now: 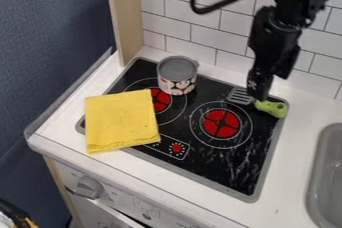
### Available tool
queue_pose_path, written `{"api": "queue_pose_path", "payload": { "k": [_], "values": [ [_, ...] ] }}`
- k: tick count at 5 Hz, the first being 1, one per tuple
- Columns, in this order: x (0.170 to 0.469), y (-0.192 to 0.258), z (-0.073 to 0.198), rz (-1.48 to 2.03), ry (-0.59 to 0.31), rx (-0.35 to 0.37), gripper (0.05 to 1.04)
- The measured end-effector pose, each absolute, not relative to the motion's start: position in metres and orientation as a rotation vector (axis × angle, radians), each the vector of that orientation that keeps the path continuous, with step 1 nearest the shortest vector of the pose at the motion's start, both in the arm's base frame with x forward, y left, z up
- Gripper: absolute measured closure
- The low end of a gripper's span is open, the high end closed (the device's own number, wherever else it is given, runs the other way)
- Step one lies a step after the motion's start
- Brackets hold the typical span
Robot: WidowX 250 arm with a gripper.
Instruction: Moved the green spatula to the top right side of the stove
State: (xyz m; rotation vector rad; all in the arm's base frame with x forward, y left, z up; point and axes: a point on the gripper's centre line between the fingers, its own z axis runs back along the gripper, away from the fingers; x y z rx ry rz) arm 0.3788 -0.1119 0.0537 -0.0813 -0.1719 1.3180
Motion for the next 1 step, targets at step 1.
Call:
{"api": "queue_pose_path", "payload": {
  "k": [1],
  "values": [
    [0.3702,-0.1030,0.0761,1.340,-0.192,-0.098,0.083]
  ]
}}
